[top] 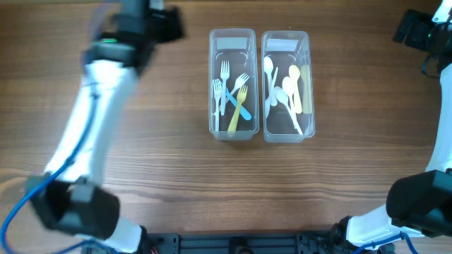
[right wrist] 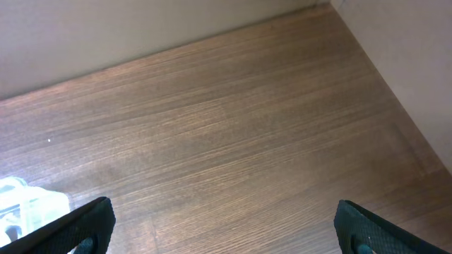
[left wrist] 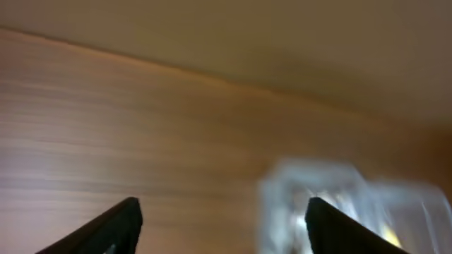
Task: Pack container
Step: 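Raise the left gripper up out of the left container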
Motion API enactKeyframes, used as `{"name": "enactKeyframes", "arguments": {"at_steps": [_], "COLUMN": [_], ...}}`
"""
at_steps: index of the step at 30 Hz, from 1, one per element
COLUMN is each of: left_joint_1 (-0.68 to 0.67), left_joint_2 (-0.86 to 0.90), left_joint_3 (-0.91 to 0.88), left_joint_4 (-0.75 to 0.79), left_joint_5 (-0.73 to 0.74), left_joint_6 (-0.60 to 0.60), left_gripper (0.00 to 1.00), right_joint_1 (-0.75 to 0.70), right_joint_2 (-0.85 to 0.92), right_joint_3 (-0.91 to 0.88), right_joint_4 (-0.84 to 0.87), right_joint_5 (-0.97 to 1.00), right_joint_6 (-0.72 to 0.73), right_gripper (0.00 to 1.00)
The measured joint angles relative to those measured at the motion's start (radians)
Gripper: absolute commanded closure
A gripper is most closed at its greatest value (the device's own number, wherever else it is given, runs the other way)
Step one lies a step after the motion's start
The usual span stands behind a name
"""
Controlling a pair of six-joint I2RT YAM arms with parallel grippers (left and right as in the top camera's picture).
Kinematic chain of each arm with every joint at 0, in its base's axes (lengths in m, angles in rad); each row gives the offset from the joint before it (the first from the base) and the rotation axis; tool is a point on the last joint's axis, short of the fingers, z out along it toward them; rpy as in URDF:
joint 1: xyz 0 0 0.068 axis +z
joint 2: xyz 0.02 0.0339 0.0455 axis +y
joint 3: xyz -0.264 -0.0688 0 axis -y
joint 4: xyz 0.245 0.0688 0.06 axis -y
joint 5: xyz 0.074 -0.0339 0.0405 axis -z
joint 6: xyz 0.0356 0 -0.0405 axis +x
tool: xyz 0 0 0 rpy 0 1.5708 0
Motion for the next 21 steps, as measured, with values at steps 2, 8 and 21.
{"name": "enactKeyframes", "arguments": {"at_steps": [2,8,21], "left_joint_1": [0.097,0.237,0.26], "left_joint_2": [-0.032,-0.035,-0.035], "left_joint_3": [0.01,0.011,0.011], "left_joint_4": [-0.027,-0.101,-0.107], "left_joint_5": [-0.022,-0.045,-0.048], "left_joint_6": [-0.006,-0.016,-0.015], "left_gripper": [0.09,0.0,0.0], "right_joint_1": [0.0,0.0,0.0], "right_joint_2": [0.0,0.0,0.0], "right_joint_3": [0.0,0.0,0.0], "right_joint_4": [0.0,0.0,0.0], "right_joint_5": [0.0,0.0,0.0], "right_joint_6": [0.0,0.0,0.0], "right_gripper": [0.0,0.0,0.0]}}
